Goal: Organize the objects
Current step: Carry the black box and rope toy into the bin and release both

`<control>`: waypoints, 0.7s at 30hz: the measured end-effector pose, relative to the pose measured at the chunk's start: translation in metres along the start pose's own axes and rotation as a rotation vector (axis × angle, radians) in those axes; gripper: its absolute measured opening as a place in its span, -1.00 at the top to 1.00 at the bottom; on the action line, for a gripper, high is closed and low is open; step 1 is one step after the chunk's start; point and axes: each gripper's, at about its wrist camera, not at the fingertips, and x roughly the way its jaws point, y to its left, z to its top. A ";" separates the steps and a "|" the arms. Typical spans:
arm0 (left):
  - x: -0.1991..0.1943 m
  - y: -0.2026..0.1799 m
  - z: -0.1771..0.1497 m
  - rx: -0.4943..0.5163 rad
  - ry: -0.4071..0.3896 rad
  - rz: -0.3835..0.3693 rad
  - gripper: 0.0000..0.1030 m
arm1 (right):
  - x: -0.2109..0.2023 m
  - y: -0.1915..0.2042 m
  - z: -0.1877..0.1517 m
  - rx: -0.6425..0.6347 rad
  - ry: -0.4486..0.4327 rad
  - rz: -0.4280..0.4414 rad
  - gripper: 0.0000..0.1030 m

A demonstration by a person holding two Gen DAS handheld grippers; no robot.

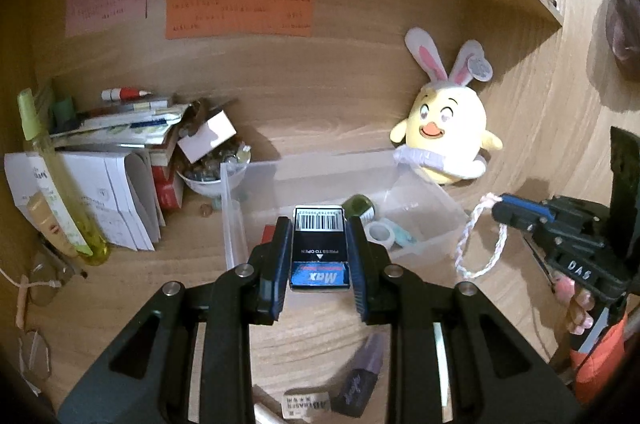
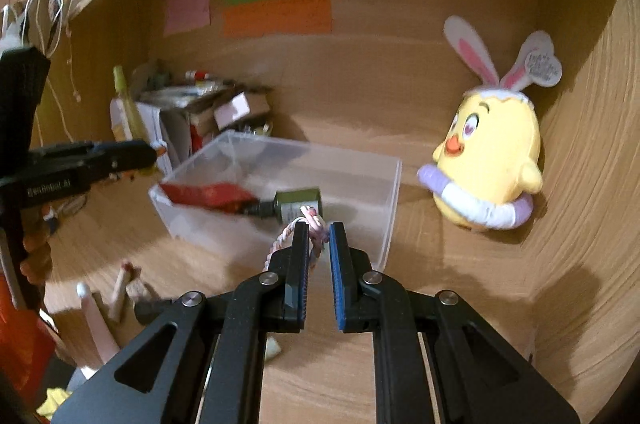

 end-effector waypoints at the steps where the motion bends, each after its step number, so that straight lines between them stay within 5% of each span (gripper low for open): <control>1: 0.002 0.000 0.002 0.000 -0.002 0.004 0.47 | 0.000 -0.001 0.002 0.006 -0.008 0.002 0.82; 11: 0.027 0.012 0.010 -0.032 -0.004 0.048 0.47 | 0.021 -0.007 0.031 0.072 -0.054 -0.003 0.82; 21: 0.060 0.033 0.006 -0.082 0.043 0.042 0.47 | 0.069 -0.007 0.030 0.102 0.024 0.008 0.82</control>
